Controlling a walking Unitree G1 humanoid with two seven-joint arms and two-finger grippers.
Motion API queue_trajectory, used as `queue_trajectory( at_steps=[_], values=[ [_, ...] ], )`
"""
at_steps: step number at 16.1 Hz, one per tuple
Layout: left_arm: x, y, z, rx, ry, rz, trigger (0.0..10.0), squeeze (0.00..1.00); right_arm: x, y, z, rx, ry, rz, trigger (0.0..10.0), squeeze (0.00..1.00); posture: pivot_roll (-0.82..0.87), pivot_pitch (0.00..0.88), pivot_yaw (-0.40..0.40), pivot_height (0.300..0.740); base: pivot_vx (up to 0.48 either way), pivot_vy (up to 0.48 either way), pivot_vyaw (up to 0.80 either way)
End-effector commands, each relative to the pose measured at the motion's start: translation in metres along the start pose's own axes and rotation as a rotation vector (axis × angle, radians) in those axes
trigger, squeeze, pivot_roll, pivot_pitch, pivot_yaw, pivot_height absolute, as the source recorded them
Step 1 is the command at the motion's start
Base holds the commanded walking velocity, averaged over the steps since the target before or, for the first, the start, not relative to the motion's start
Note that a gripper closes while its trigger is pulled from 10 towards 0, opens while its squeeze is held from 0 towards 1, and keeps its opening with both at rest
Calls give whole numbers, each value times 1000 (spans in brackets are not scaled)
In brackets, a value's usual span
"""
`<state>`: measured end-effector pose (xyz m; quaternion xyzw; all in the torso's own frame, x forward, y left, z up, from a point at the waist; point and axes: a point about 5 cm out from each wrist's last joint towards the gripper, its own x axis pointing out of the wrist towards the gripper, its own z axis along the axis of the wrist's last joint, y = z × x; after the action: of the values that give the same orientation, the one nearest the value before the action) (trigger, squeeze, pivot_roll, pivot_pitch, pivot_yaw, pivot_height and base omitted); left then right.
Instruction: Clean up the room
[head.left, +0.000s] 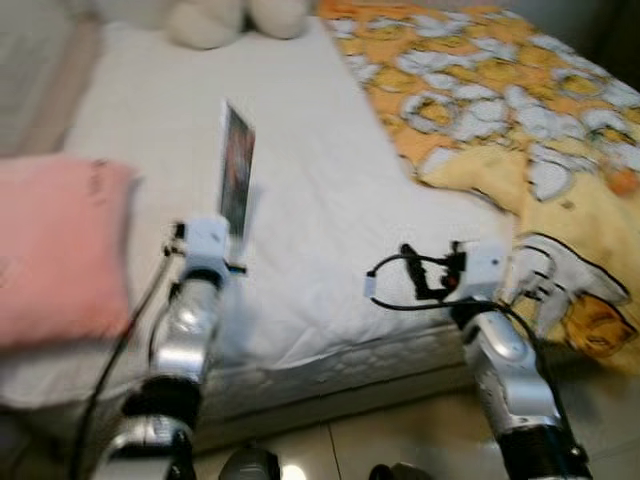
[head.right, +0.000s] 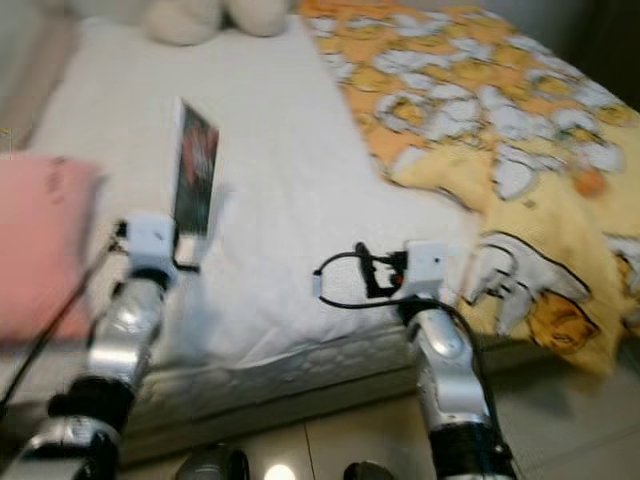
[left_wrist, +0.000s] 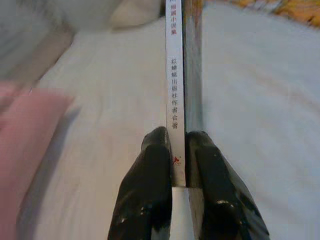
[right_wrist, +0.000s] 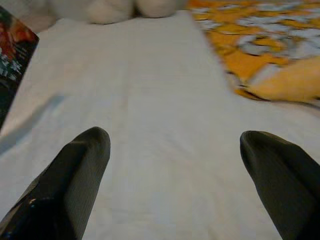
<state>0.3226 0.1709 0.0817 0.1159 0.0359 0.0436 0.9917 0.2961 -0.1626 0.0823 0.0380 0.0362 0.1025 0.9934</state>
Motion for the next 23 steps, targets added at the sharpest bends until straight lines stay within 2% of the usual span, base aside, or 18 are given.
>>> queue_trajectory(
  at_steps=[1, 2, 3, 4, 5, 8, 9, 12, 13, 15, 18, 23],
  values=[
    [1, -2, 19, 11, -84, 18, 10000, 0, 0, 0, 2, -6, -12, 10, 10000, 0, 24, 0, -9, 740, 0, 0, 550],
    [-4, -8, 19, 38, -91, 11, 10000, 0, 1, 2, 0, -5, -8, 17, 10000, 0, 23, 0, -11, 740, 0, 0, 550],
    [-11, -12, 25, 71, -141, 10, 10000, 0, 0, 4, -3, -8, -3, 30, 10000, 0, 24, 0, -9, 740, 0, 0, 550],
    [-15, -13, 31, 133, -198, -2, 10000, 0, -2, 5, -5, -6, 7, 33, 10000, 0, 28, 0, -8, 740, 375, -281, 556],
    [-20, -12, 33, 164, -207, 5, 10000, 0, -8, 5, -13, 16, 35, 31, 10000, 0, 32, 0, -15, 740, 360, -315, 556],
    [-17, -11, 18, 117, -105, 9, 10000, 0, -12, 16, -19, -19, 48, 82, 10000, 0, 7, 0, -13, 740, 355, -302, 554],
    [-14, -17, 19, 112, -98, -11, 10000, 0, -12, 18, -20, -47, 53, 101, 10000, 0, 4, 0, -9, 740, 0, 0, 556],
    [-11, -29, 27, 126, -113, -61, 10000, 0, -8, 15, -25, -45, 71, 61, 10000, 0, -6, 0, 11, 740, 0, 0, 367],
    [-10, -35, 29, 85, -119, -118, 10000, 0, -6, 16, -22, -54, 54, 54, 10000, 0, -15, 0, 20, 740, 0, 0, 0],
    [-6, -41, 34, 67, -139, -172, 10000, 0, -5, 16, -19, -62, 35, 33, 10000, 0, -28, 0, 33, 740, 458, 0, 0],
    [-1, -41, 34, 52, -133, -196, 10000, 0, -8, 17, -22, -52, 28, 21, 10000, 0, -42, 0, 45, 740, 465, 0, 0],
    [11, -32, 38, 25, -118, -169, 10000, 0, -12, 15, -24, -58, 16, -22, 10000, 0, -46, 0, 41, 740, 471, 0, 0]
  ],
)
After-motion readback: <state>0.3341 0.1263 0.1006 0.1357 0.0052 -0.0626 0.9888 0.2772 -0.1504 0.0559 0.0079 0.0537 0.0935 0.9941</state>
